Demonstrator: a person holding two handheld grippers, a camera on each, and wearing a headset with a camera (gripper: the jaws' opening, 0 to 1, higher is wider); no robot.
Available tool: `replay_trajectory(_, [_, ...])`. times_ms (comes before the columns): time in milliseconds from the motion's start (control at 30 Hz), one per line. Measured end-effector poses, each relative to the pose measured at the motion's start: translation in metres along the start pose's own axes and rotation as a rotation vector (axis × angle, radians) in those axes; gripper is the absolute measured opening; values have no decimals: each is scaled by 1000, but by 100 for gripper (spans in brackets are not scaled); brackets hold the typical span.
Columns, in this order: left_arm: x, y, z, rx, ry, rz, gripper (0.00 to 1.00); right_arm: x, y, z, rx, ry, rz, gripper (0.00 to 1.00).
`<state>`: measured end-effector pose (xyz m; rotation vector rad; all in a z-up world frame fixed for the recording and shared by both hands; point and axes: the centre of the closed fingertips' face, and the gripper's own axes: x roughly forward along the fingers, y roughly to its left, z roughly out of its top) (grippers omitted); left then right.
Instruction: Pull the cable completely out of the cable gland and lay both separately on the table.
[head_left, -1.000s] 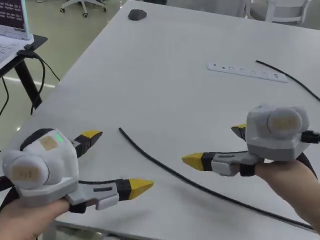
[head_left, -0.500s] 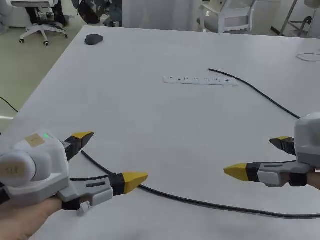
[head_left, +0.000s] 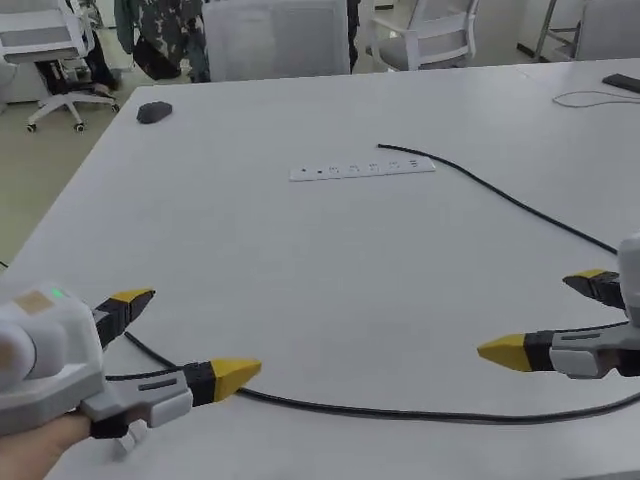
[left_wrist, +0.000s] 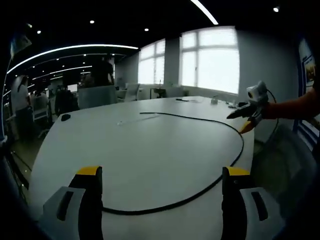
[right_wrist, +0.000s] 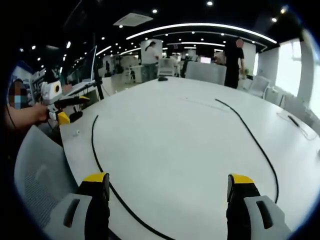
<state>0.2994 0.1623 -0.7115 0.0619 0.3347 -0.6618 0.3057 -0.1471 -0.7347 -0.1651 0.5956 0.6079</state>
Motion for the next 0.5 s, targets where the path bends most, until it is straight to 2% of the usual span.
replay_trajectory(67, [1, -3, -6, 33, 33, -2, 100, -1, -1, -3, 2, -4, 3, 99])
replay_trajectory(133, [2, -5, -9, 21, 51, -5, 100, 0, -3, -7, 13, 0, 6, 99])
replay_trajectory(367, [2, -6, -9, 41, 54, 4, 100, -4, -4, -13, 22, 3, 6, 99])
replay_trajectory(500, [3, -6, -8, 34, 56, 2, 100, -6, -4, -15, 24, 9, 8, 99])
